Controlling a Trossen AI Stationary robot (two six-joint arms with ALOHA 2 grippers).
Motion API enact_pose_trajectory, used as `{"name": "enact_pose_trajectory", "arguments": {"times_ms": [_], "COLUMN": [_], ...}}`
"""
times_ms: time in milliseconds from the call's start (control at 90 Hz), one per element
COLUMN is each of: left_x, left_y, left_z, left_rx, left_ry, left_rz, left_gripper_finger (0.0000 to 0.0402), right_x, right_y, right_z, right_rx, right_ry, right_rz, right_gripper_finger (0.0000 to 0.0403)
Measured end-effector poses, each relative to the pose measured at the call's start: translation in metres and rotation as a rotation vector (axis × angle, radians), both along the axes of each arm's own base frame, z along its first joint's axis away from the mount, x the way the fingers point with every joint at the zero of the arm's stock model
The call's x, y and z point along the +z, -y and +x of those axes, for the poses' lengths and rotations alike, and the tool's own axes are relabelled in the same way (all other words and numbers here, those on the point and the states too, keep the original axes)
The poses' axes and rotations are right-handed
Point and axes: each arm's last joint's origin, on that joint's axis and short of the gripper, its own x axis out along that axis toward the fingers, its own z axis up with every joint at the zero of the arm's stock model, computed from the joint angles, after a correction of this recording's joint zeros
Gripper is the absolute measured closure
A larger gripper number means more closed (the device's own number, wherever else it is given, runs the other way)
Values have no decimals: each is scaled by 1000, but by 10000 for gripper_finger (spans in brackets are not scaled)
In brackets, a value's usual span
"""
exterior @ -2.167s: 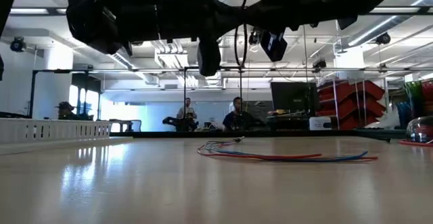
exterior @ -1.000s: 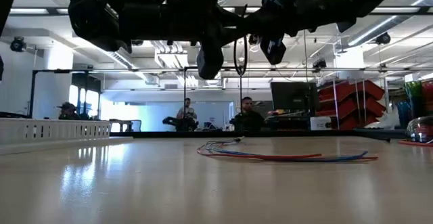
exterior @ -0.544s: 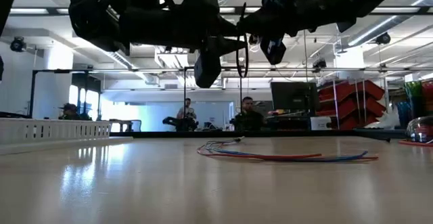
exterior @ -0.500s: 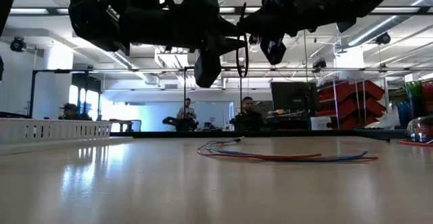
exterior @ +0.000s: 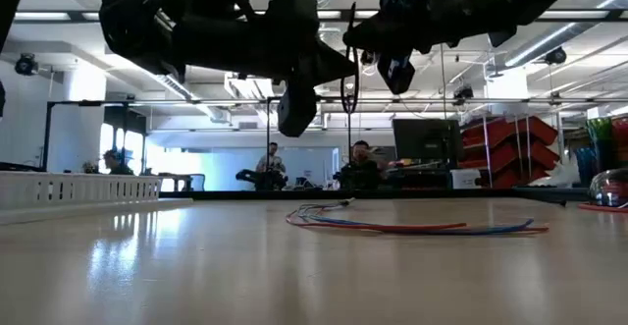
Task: Ziptie cables
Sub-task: Insert the bottom black ziptie into the black ziptie lock
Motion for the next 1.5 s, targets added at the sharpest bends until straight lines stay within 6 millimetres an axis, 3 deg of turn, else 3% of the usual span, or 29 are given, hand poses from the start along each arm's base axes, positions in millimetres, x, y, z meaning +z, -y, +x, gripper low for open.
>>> {"name": "enact_pose_trajectory", "arguments": {"times_ms": [444,811,1500], "left_x": [11,22,22], "left_y": [1,6,9], "left_z": [4,-3,-4], "left_rx": [7,-12,-67], "left_ry": [42,48,24], "left_rz": [8,-122,-149], "left_gripper_finger": [402,401,387], "right_x": [0,0,0], "right_y": [0,1,1], "right_z": [0,0,0], "right_rx": [2,-21,-26], "right_ry": [0,3,-1], "right_rz": [1,-21,-7], "right_gripper_finger": [403,403,403]}}
